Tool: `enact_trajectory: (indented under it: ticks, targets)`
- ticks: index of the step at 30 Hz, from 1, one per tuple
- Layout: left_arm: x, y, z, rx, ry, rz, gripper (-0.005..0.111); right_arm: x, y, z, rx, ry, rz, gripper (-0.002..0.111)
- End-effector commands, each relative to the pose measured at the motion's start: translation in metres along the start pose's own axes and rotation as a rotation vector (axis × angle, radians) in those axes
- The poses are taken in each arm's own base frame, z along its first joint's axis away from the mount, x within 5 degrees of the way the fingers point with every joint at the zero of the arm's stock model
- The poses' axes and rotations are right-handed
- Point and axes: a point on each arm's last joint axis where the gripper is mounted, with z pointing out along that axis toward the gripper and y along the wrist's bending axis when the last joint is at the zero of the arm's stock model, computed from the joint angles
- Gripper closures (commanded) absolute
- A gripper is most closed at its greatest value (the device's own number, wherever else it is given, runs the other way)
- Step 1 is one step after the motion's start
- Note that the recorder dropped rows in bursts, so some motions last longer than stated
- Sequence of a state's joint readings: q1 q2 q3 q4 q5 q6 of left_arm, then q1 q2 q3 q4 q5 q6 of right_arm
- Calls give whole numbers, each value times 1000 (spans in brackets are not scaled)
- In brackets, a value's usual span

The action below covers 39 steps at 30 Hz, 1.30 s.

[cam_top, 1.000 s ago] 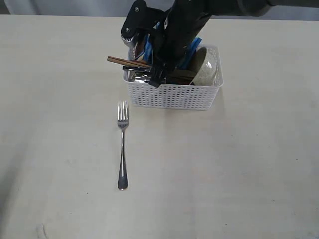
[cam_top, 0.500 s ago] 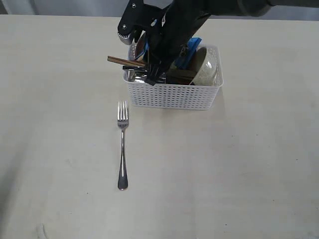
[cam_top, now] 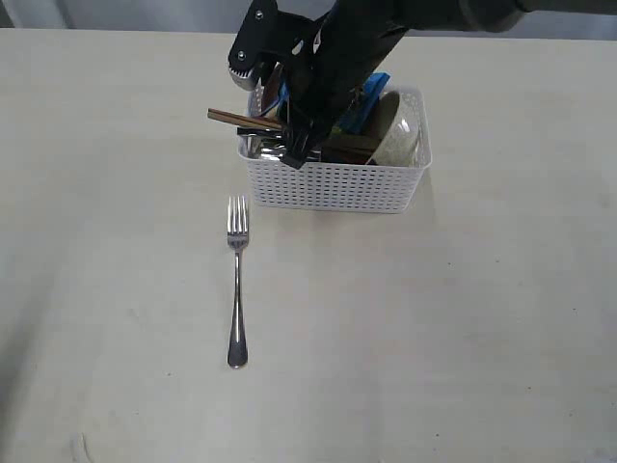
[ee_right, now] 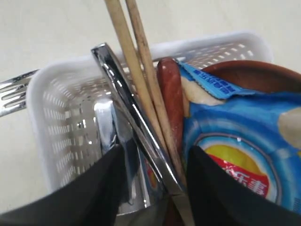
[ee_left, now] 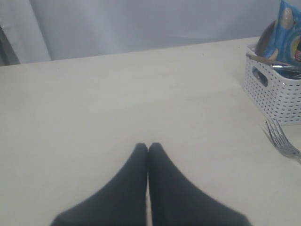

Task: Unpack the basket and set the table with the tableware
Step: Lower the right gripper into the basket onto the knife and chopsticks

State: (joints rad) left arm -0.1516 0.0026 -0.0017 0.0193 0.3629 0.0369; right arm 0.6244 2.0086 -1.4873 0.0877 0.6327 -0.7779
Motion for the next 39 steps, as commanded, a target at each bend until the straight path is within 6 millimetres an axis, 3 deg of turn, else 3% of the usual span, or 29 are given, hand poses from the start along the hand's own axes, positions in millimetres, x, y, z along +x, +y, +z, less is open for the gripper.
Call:
enact_trajectory:
  ticks: [1, 7, 22, 39]
  targets:
    - [0, 0, 0, -1, -4, -5, 107, 1, -1, 0, 3, -3, -2, 67]
    - [0, 0, 0, -1, -4, -5, 107, 0, -3, 0, 18, -12, -7, 67]
    - [0, 0, 0, -2, -4, -2, 107, 9, 1, 30, -4, 34, -22, 67]
    - [0, 0, 0, -2, -4, -2, 107, 7, -1, 35, 30, 0, -8, 67]
